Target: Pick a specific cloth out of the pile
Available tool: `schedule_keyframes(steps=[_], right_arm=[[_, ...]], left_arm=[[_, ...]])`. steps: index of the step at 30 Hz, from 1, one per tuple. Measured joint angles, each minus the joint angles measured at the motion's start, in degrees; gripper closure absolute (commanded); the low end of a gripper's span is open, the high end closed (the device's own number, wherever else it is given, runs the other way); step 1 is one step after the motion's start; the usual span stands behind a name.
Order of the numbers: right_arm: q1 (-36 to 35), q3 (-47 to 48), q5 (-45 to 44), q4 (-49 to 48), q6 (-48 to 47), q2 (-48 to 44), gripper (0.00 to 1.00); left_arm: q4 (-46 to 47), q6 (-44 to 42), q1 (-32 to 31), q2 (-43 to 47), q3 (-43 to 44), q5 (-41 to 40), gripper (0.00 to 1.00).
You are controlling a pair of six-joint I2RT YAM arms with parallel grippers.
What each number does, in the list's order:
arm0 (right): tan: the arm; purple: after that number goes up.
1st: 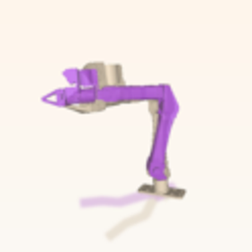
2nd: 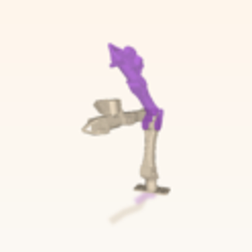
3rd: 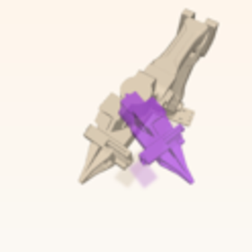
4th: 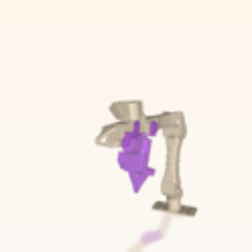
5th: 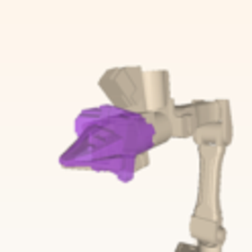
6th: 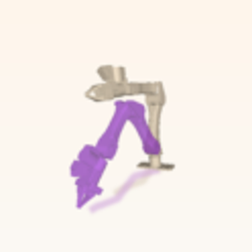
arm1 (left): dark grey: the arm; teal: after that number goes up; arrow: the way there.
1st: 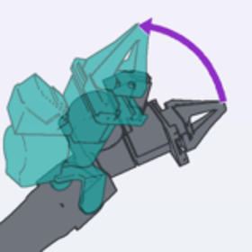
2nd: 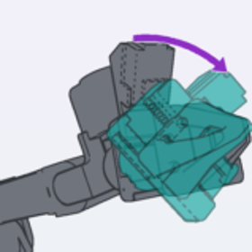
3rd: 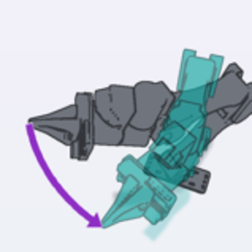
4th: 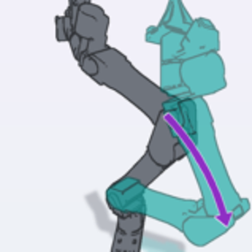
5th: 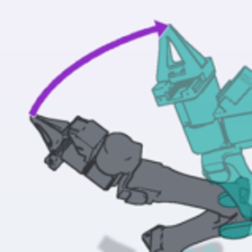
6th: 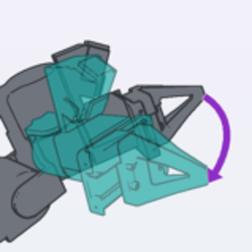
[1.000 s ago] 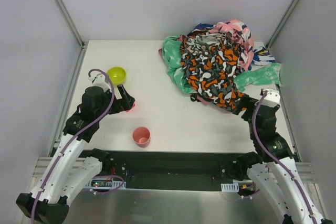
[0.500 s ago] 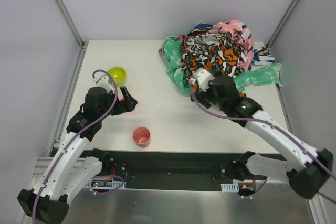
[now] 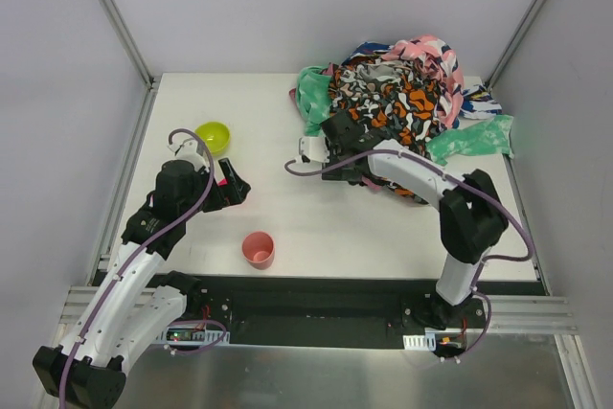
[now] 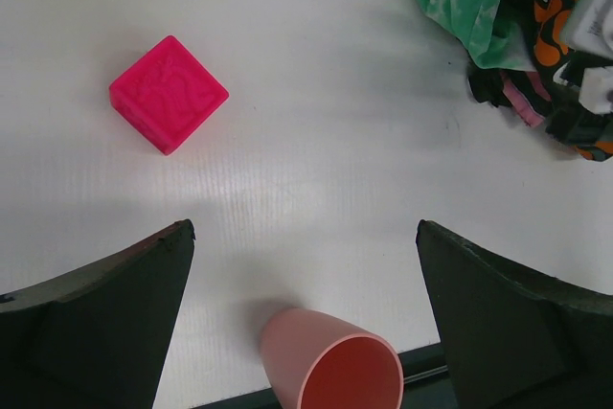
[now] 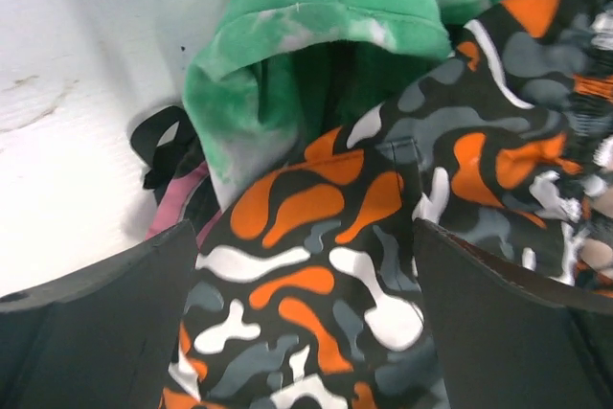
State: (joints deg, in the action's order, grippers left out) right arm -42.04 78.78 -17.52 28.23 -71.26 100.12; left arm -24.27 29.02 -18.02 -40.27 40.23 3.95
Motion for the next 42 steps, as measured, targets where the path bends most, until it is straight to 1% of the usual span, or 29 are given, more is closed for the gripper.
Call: schedule_keyframes(steps=[5, 8, 12, 13, 14, 17, 25, 30, 33, 38, 42], right_arm=[[4.3, 3.9, 0.9, -0.1, -0.8, 7.8, 0.04], [6.3, 4.7, 1.0, -2.0, -0.8, 12.5, 0.04], [8.0, 6.6, -1.0, -3.7, -0.7, 18.8, 0.04], [8.0, 7.6, -1.2, -4.1, -0.1, 19.3, 0.01], [8.2, 8.6, -1.2, -4.7, 0.6, 20.0, 0.07], [9.0, 10.8, -1.9, -5.4, 2.1, 21.7, 0.38], [9.9, 11.1, -0.2, -6.6, 7.7, 23.4, 0.99], [10.4, 12.9, 3.3, -4.2, 11.0, 23.2, 0.99], [10.1, 12.1, 6.1, -3.7, 12.4, 21.6, 0.99], [6.8, 7.9, 11.0, -3.3, 14.1, 14.6, 0.99], [1.4, 4.2, 13.4, -3.1, 15.2, 6.8, 0.99]], left_arm=[[0.0, 0.0, 0.0, 0.0, 0.0, -0.4, 0.01], [0.0, 0.0, 0.0, -0.2, 0.0, -1.2, 0.01], [0.0, 0.0, 0.0, -0.4, 0.0, -1.6, 0.01], [0.0, 0.0, 0.0, -0.5, 0.0, -1.7, 0.01], [0.0, 0.0, 0.0, -0.7, 0.0, -1.7, 0.01], [0.0, 0.0, 0.0, -1.1, 0.0, -1.8, 0.01], [0.0, 0.0, 0.0, -1.4, 0.0, -2.6, 0.01], [0.0, 0.0, 0.0, -1.0, 0.0, -2.8, 0.01], [0.0, 0.0, 0.0, -0.5, 0.0, -2.8, 0.01], [0.0, 0.2, 0.0, 0.6, 0.0, -2.8, 0.01], [0.0, 0.2, 0.0, 1.6, -0.4, -2.8, 0.01]])
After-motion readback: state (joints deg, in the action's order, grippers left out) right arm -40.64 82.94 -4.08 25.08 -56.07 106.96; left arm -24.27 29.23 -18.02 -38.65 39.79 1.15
